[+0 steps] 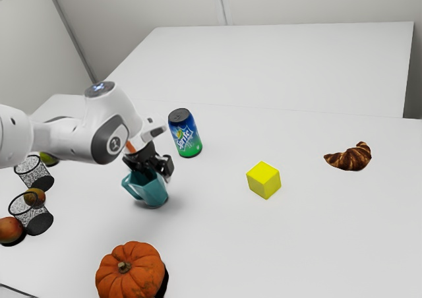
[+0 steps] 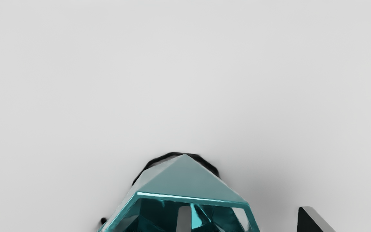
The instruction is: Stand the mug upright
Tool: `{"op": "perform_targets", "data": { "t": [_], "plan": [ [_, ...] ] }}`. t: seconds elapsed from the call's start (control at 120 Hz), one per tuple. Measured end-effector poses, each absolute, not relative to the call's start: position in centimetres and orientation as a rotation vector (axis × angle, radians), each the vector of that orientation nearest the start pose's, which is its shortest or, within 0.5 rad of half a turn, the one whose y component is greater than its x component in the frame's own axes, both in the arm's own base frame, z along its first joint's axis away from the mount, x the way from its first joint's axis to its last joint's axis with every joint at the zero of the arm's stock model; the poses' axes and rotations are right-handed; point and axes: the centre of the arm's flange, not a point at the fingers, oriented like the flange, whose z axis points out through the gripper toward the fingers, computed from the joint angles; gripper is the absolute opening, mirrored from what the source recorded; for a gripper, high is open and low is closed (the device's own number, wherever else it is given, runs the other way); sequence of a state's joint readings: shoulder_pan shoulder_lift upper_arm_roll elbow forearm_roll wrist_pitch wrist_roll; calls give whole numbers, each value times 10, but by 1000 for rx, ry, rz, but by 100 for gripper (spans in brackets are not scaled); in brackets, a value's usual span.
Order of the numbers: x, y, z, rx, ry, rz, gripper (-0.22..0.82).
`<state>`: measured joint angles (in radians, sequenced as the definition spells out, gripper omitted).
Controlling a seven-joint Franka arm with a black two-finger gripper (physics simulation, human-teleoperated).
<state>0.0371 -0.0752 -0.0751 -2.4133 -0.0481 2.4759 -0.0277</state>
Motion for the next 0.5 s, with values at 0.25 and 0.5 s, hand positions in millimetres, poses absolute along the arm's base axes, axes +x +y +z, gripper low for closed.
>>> {"op": "perform_targets", "data": {
  "t": [0.25,0.5],
  "plan": [
    [501,-25,402,-3165,-35,-315,50],
    [518,-32,461,-3190,-28,-248,55]
  ]
}}
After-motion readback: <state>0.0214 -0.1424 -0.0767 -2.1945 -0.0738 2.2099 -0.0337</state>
